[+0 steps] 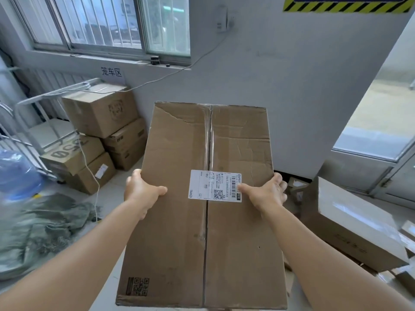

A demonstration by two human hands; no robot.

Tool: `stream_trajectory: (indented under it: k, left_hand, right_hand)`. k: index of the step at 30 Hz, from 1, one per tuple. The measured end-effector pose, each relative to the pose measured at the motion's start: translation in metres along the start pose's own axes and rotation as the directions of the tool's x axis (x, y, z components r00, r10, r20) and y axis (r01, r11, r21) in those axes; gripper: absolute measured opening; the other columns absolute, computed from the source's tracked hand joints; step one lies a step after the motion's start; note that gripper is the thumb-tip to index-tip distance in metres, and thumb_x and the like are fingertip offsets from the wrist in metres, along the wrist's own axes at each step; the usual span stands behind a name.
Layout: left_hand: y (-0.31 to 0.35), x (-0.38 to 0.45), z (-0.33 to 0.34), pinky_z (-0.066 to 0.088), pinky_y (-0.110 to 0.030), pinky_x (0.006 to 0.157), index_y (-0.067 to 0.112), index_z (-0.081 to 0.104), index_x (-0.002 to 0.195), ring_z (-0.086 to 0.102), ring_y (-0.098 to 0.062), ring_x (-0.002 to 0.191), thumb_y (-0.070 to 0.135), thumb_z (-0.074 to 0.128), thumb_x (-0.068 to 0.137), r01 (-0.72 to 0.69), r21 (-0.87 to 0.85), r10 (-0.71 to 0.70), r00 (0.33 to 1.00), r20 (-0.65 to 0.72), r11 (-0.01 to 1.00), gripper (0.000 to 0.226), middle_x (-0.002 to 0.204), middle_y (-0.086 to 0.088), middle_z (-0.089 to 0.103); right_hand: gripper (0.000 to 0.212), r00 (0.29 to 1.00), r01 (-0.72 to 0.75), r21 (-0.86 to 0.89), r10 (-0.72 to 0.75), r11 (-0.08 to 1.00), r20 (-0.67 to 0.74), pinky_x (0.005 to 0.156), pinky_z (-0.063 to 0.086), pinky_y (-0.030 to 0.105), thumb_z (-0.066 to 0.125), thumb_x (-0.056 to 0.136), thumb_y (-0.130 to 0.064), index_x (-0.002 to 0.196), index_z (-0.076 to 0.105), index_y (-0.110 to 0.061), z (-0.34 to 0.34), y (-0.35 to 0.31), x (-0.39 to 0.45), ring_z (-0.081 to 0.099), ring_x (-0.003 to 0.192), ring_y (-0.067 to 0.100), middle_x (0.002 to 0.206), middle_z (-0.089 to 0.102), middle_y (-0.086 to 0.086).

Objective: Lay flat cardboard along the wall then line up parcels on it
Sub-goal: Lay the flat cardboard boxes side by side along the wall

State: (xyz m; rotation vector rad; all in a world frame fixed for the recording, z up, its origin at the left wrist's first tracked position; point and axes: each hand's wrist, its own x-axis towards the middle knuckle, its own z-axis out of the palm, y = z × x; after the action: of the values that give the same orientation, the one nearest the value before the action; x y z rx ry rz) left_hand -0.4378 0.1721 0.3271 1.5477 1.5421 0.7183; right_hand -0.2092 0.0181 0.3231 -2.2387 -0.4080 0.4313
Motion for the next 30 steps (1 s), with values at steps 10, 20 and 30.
stream_trajectory:
  k: [10, 20, 30]
  left_hand:
    - [-0.010, 0.097, -0.026, 0.050, -0.045, 0.090, 0.018, 0.034, 0.143, 0.052, -0.030, 0.111, 0.018, 0.080, 0.074, 0.037, -0.021, -0.038, 0.997, -0.061, 0.999, 0.083, 0.131, -0.005, 0.043]
    - [0.033, 0.263, 0.019, 0.049, -0.043, 0.091, 0.017, 0.038, 0.139, 0.054, -0.028, 0.107, 0.018, 0.081, 0.072, 0.063, 0.027, -0.062, 0.996, -0.060, 0.998, 0.080, 0.129, -0.005, 0.043]
    - [0.073, 0.368, 0.092, 0.047, -0.035, 0.080, 0.016, 0.045, 0.127, 0.053, -0.022, 0.091, 0.015, 0.079, 0.073, 0.063, 0.056, -0.066, 0.996, 0.064, 0.996, 0.064, 0.125, -0.004, 0.046]
  right_hand:
    - [0.110, 0.995, 0.071, 0.054, -0.075, 0.996, 0.072, 0.099, 0.034, 0.048, 0.083, 0.064, -0.047, 0.146, 0.017, -0.015, 0.084, -0.070, 0.047, 0.031, 0.128, 0.033, 0.144, 0.027, 0.004]
    - [0.110, 0.995, 0.018, 0.085, -0.027, 0.996, 0.101, 0.099, 0.033, 0.050, 0.083, 0.065, -0.047, 0.147, 0.017, -0.016, 0.169, -0.139, 0.181, 0.031, 0.130, 0.032, 0.146, 0.025, 0.004]
    - [0.109, 0.996, -0.079, 0.067, 0.076, 0.995, 0.039, 0.101, 0.033, 0.050, 0.084, 0.064, -0.046, 0.146, 0.018, -0.015, 0.195, -0.164, 0.283, 0.031, 0.128, 0.033, 0.145, 0.025, 0.005]
